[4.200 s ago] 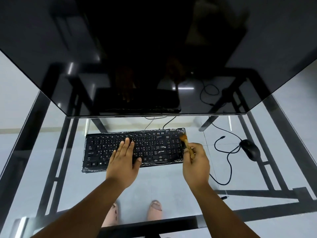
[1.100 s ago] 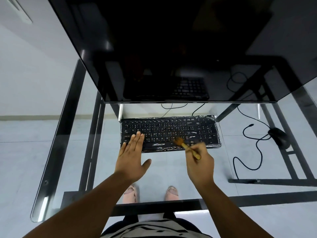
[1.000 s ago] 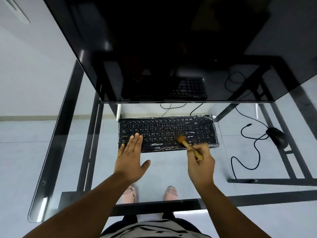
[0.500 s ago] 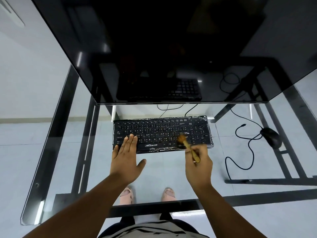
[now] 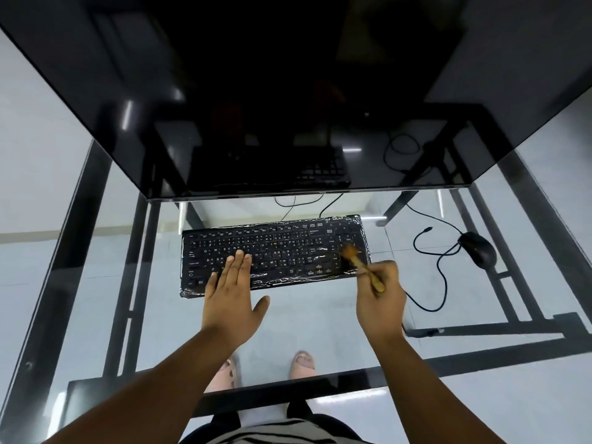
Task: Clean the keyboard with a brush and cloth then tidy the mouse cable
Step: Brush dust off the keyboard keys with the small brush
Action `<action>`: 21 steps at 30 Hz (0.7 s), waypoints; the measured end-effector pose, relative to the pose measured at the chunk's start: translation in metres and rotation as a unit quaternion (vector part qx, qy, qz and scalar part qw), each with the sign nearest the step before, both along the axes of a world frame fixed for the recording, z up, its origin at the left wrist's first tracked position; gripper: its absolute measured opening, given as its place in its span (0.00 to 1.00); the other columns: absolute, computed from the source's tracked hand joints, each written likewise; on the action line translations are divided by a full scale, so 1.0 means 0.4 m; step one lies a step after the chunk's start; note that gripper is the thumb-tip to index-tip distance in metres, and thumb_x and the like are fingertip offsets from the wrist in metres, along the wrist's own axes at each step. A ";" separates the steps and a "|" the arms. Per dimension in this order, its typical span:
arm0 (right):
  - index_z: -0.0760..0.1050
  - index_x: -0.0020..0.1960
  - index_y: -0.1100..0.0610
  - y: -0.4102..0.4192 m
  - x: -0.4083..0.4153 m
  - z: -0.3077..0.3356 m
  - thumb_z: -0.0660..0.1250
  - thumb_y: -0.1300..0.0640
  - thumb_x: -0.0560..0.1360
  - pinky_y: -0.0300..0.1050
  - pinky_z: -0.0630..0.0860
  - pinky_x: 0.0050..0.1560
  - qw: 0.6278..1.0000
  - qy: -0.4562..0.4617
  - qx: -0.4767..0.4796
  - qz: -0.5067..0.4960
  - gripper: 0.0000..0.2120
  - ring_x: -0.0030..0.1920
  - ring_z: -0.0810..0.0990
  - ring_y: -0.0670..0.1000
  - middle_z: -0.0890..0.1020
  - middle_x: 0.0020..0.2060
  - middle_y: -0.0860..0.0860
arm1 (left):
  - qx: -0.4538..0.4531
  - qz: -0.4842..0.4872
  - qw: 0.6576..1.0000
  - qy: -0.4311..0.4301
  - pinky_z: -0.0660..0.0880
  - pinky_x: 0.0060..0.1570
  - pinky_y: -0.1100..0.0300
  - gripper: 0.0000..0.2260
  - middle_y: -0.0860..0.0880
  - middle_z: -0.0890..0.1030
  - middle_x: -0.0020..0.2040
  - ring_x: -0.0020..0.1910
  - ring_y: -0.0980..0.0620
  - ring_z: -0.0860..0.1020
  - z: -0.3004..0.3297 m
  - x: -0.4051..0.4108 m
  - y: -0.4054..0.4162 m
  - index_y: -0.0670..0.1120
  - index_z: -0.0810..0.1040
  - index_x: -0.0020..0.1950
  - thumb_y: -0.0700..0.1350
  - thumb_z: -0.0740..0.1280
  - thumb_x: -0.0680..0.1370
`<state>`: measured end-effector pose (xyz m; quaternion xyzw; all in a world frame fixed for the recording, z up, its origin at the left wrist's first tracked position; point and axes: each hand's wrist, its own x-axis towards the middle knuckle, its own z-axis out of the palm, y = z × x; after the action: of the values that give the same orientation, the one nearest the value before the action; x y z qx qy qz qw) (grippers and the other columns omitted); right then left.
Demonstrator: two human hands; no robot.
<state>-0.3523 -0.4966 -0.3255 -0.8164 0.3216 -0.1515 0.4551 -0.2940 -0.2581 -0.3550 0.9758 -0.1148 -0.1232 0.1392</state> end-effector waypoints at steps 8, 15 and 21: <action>0.70 0.44 0.54 -0.040 0.043 -0.001 0.66 0.59 0.77 0.44 0.71 0.33 0.999 -0.011 0.012 0.030 0.05 0.30 0.72 0.47 0.74 0.29 0.50 | 0.001 -0.026 1.000 -0.002 0.41 0.75 0.54 0.37 0.52 0.39 0.80 0.78 0.53 0.41 -0.006 0.019 -0.057 0.48 0.41 0.80 0.61 0.56 0.79; 0.70 0.44 0.54 -0.053 0.083 -0.011 0.67 0.59 0.77 0.37 0.70 0.32 0.999 -0.042 0.007 0.034 0.06 0.29 0.71 0.45 0.75 0.29 0.53 | -0.017 -0.022 0.999 0.023 0.45 0.76 0.53 0.38 0.50 0.41 0.80 0.79 0.50 0.42 -0.013 0.033 -0.078 0.46 0.43 0.80 0.60 0.59 0.79; 0.72 0.44 0.55 -0.067 0.124 -0.020 0.67 0.59 0.77 0.35 0.67 0.29 0.998 -0.056 0.005 0.026 0.05 0.28 0.70 0.45 0.76 0.29 0.56 | -0.006 -0.014 1.000 0.022 0.45 0.76 0.53 0.38 0.50 0.40 0.80 0.79 0.51 0.41 -0.015 0.032 -0.086 0.46 0.43 0.80 0.61 0.58 0.79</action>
<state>-0.3025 -0.5236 -0.3334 -0.8125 0.2747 -0.1840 0.4801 -0.2814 -0.2923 -0.3611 0.9704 -0.1258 -0.1460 0.1457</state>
